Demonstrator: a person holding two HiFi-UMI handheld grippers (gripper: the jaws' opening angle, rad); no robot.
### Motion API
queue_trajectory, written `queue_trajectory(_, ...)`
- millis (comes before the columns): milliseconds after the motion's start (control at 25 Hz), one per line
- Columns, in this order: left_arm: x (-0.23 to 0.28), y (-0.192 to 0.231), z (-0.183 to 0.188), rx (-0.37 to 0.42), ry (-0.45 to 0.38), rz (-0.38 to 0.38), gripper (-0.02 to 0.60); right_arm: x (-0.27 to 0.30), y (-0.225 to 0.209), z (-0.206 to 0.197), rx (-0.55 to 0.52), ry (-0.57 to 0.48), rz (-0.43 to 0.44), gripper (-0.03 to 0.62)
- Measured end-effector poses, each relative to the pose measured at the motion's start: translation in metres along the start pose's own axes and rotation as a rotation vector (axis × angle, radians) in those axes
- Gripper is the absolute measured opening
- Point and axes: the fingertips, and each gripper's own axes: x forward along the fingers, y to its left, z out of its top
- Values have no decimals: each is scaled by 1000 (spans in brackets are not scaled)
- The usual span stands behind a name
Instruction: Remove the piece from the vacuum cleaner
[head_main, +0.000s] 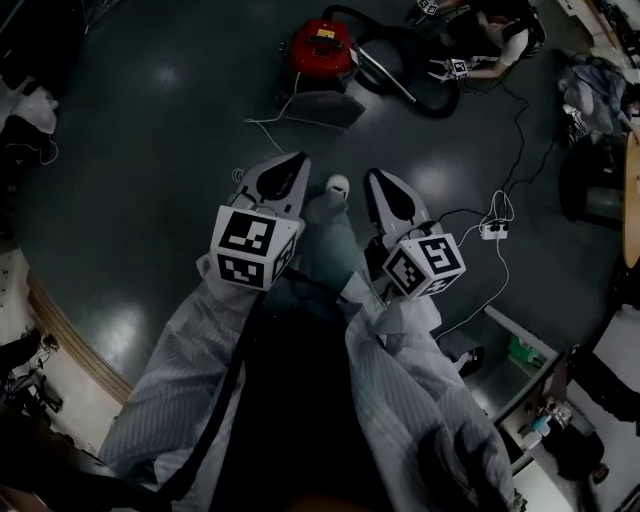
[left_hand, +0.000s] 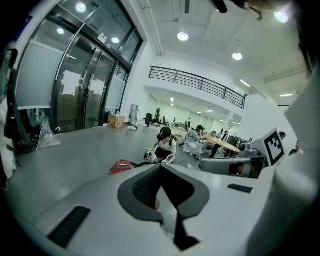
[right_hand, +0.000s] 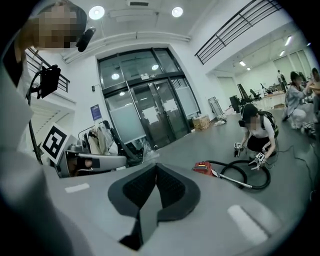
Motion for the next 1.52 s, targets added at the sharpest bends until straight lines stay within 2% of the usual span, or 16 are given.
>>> queue_trajectory(160,79,38,11,-33,37,20,5,64,-70,7,-23,72,9,2)
queue_trajectory(400,186,98,34,-72,139,95,5,176,-151,33,-119,228,130,2)
queue_trajectory(560,249,129,11,-88,242,108,5,242,-202,14,-226,369,203,3)
queue_trajectory(720,306,154,-38,-41,372,58,6,307,-253,-35,-224,494,214,3)
queue_trajectory(840,348,168,-88,56,463,-22,6,347,-289,-81,-239,562,194,8)
queue_trajectory(920,384,183,-122,116,487,-61,6,376,-315,-113,-285,601,185,12)
queue_trajectory(1080,446,211,-185,248,517,-62,9,410,-354,-185,-422,707,255,37)
queue_trajectory(1120,459,218,-200,293,532,-65,22,416,-362,-201,-465,733,281,43)
queue_trajectory(1200,479,226,-228,383,568,-91,96,426,-373,-226,-520,772,327,61)
queue_trajectory(1360,506,235,-273,611,629,-158,164,445,-385,-259,-630,823,398,78)
queue_trajectory(1480,515,240,-299,826,678,-195,166,452,-383,-278,-758,885,459,84)
queue_trajectory(1520,520,240,-304,870,683,-200,166,452,-383,-284,-793,908,472,84)
